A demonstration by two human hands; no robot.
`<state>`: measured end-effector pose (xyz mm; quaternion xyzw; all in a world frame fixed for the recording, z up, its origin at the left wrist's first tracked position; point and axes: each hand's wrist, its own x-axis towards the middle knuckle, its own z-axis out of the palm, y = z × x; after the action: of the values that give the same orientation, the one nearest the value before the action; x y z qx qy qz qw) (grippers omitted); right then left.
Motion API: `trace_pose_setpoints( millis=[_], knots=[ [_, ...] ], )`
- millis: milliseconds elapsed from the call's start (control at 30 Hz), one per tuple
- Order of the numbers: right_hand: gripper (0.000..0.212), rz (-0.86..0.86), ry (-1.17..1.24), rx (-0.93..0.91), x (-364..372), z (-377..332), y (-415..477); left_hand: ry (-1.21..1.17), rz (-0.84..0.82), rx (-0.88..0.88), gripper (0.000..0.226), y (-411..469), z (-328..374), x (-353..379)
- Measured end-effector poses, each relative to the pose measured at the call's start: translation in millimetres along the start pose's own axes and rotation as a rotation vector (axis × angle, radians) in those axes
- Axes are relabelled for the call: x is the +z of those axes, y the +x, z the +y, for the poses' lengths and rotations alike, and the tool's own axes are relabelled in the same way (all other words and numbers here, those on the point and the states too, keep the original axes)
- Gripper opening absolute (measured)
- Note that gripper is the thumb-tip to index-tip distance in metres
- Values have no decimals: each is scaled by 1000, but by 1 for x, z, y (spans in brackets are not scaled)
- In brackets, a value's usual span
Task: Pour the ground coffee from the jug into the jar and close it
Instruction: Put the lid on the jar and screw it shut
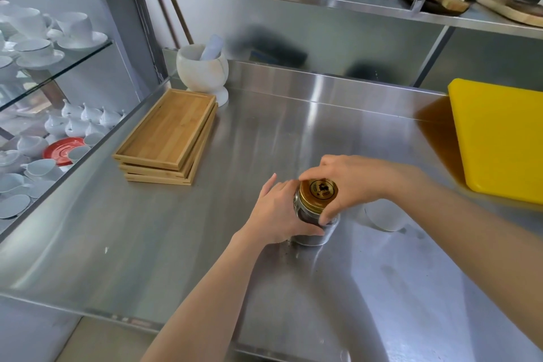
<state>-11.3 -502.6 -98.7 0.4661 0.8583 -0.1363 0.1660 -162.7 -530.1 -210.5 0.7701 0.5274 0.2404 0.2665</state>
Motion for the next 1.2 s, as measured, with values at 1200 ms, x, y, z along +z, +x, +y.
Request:
trace_pose_setpoints(
  millis=[1200],
  knots=[
    [84,-27,-56,63,-2,0,7,-29,-4,0,81,-1,3,-2]
  ],
)
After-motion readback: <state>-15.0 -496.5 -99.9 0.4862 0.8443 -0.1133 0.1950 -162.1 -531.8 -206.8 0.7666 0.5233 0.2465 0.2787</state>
